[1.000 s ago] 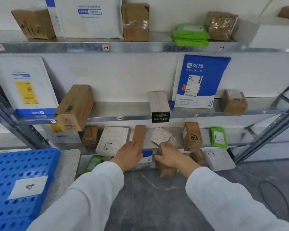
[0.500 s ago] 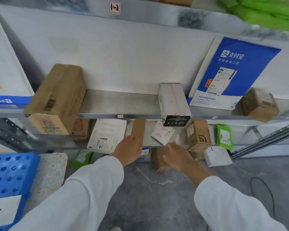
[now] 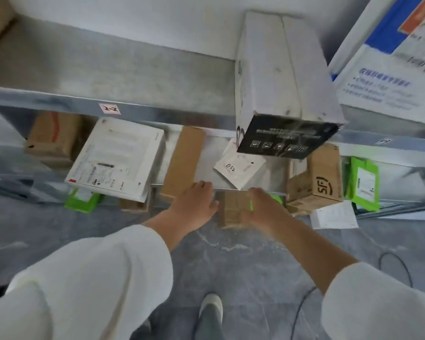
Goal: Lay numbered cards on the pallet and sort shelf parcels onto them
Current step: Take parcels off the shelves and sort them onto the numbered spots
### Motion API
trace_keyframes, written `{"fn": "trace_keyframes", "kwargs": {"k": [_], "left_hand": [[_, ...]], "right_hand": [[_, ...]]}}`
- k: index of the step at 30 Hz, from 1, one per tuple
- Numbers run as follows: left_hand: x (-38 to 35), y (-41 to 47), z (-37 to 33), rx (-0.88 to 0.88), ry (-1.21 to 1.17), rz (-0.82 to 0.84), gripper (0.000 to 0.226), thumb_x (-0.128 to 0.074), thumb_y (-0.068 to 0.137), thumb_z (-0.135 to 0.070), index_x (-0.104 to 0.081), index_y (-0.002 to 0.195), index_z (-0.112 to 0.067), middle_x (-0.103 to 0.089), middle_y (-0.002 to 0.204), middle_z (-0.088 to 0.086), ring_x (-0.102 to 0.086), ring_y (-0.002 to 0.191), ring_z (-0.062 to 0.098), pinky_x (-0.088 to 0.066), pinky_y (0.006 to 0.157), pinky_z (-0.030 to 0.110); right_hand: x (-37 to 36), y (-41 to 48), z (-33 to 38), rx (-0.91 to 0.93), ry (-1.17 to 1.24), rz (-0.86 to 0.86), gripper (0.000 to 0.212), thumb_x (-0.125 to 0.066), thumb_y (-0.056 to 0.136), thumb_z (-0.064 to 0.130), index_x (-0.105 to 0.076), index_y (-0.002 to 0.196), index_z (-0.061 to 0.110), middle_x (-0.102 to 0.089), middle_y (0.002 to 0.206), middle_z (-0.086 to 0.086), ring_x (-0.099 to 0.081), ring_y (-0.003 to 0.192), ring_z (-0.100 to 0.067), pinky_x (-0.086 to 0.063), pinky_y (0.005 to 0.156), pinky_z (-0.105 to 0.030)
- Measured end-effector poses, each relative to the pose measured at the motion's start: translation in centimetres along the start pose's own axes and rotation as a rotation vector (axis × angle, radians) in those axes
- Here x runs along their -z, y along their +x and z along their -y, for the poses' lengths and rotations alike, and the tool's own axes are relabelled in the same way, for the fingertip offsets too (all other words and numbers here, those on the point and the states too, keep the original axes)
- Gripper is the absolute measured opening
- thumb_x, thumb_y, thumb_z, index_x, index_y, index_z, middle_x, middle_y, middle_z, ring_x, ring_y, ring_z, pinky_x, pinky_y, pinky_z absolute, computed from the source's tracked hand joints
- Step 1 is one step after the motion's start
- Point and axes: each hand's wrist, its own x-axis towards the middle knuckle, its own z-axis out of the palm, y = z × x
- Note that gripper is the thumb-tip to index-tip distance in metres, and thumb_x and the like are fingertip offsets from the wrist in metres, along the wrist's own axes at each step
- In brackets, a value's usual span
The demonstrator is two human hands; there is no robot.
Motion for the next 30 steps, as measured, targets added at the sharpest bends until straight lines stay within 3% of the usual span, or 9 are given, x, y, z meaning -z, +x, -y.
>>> {"fn": "trace_keyframes", "kwargs": {"k": [5, 9, 15, 19, 24, 26, 30], "left_hand": [[-5.3, 6.5, 1.8, 0.071, -0.139, -0.071, 0.039, -0.051, 0.096, -0.020, -0.047, 0.131, -0.006, -0.052, 0.131, 0.013, -0.049, 0.119, 0.028, -0.038, 0.099, 0.036], [-8.3, 11.5, 1.2, 0.171, -0.179, -0.089, 0.048, -0.055, 0.094, -0.023, -0.042, 0.137, -0.007, -0.046, 0.141, 0.013, -0.049, 0.122, 0.027, -0.038, 0.100, 0.034], [-9.1, 18.2, -0.1, 0.243, -0.117, -0.062, 0.045, -0.053, 0.094, -0.026, -0.045, 0.133, -0.005, -0.054, 0.131, 0.015, -0.056, 0.112, 0.032, -0.045, 0.089, 0.034], [-9.8, 20.6, -0.2, 0.342, -0.246, -0.057, 0.038, -0.052, 0.096, -0.022, -0.046, 0.128, -0.003, -0.058, 0.124, 0.016, -0.058, 0.099, 0.027, -0.046, 0.078, 0.033], [-10.3, 21.1, -0.2, 0.429, -0.359, -0.135, 0.043, -0.054, 0.095, -0.021, -0.043, 0.133, -0.004, -0.055, 0.130, 0.016, -0.058, 0.111, 0.032, -0.047, 0.074, 0.028], [-10.4, 21.1, -0.3, 0.460, -0.381, -0.107, 0.037, -0.050, 0.097, -0.025, -0.049, 0.127, -0.003, -0.060, 0.125, 0.016, -0.061, 0.104, 0.030, -0.051, 0.077, 0.030], [-10.8, 19.6, -0.1, 0.488, -0.472, -0.129, 0.025, -0.044, 0.101, -0.019, -0.058, 0.111, -0.001, -0.066, 0.107, 0.012, -0.060, 0.079, 0.019, -0.048, 0.058, 0.020]], "right_hand": [[-2.6, 7.5, -3.8, -0.059, 0.229, -0.020, 0.056, -0.056, 0.084, 0.036, -0.041, 0.132, 0.012, -0.047, 0.129, -0.006, -0.051, 0.114, -0.026, -0.046, 0.096, -0.046], [-4.3, 12.8, -7.2, -0.100, 0.311, -0.076, 0.061, -0.055, 0.091, 0.037, -0.036, 0.139, 0.006, -0.040, 0.135, -0.013, -0.046, 0.123, -0.032, -0.043, 0.102, -0.045], [-5.5, 17.6, -8.9, -0.148, 0.485, -0.087, 0.051, -0.050, 0.094, 0.027, -0.038, 0.135, -0.001, -0.044, 0.133, -0.018, -0.046, 0.123, -0.032, -0.042, 0.103, -0.041], [-6.2, 19.2, -8.8, -0.185, 0.495, -0.183, 0.051, -0.051, 0.092, 0.023, -0.034, 0.134, 0.000, -0.038, 0.135, -0.018, -0.040, 0.125, -0.030, -0.038, 0.106, -0.038], [-6.4, 20.8, -8.2, -0.200, 0.650, -0.184, 0.057, -0.054, 0.090, 0.020, -0.030, 0.137, -0.001, -0.036, 0.138, -0.017, -0.040, 0.126, -0.030, -0.040, 0.106, -0.039], [-6.3, 21.2, -8.1, -0.247, 0.697, -0.185, 0.058, -0.054, 0.091, 0.021, -0.028, 0.139, -0.001, -0.036, 0.138, -0.017, -0.042, 0.125, -0.030, -0.042, 0.105, -0.041], [-6.9, 20.9, -7.9, -0.300, 0.787, -0.129, 0.052, -0.051, 0.096, 0.017, -0.026, 0.138, -0.002, -0.039, 0.137, -0.019, -0.047, 0.123, -0.031, -0.045, 0.103, -0.038]]}}
